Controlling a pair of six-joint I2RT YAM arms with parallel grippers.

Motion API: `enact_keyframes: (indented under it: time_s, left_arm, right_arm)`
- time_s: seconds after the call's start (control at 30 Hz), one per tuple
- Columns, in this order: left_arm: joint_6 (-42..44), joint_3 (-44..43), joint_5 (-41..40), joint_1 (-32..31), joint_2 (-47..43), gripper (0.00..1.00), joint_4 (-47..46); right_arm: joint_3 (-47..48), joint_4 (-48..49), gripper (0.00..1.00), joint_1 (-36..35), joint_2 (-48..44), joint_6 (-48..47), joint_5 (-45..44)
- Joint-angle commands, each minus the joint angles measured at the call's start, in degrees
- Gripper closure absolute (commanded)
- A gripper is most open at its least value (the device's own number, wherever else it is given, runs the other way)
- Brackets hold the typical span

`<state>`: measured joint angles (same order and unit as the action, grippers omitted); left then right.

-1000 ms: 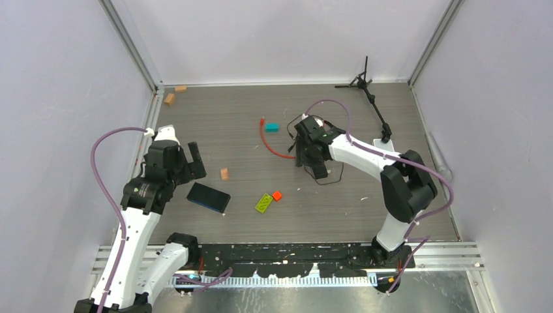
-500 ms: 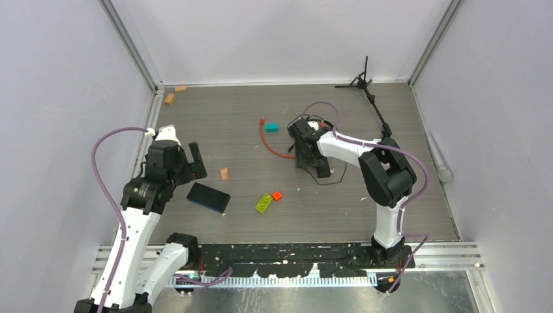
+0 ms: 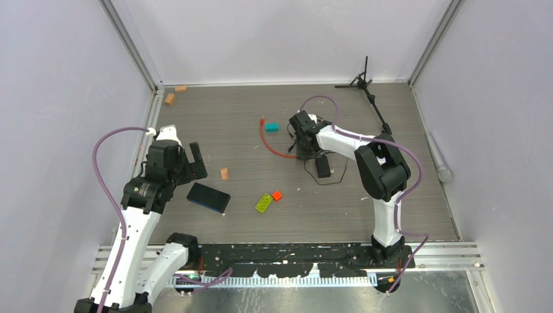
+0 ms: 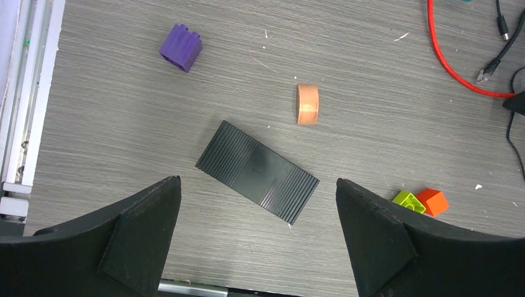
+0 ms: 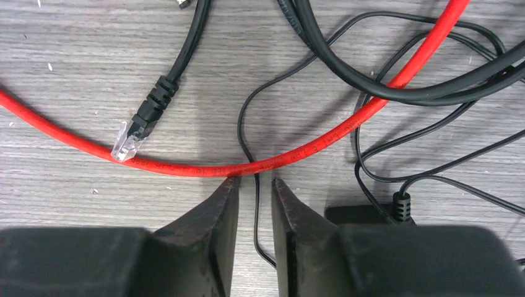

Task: Insert the plug into the switch port
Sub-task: Pick up the power from the center of the board.

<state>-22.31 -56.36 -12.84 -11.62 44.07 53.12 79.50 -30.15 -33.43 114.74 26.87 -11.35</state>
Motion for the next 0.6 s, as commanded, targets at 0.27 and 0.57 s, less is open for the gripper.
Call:
enact_keyframes:
  time_s: [0.27,0.57]
  left_arm:
    - [0.42,0.07,1.05,0.19,0.33,0.04,-1.71]
    - [0.51,0.04,1.31,0.19,0.35,0.05,-1.80]
  right_arm:
    - [-10.43,5.32,0.99,0.07,-4.87,3.06,0.76]
    - [-10.37,-4.79,0.99,0.08,-14.58,0.72,8.68]
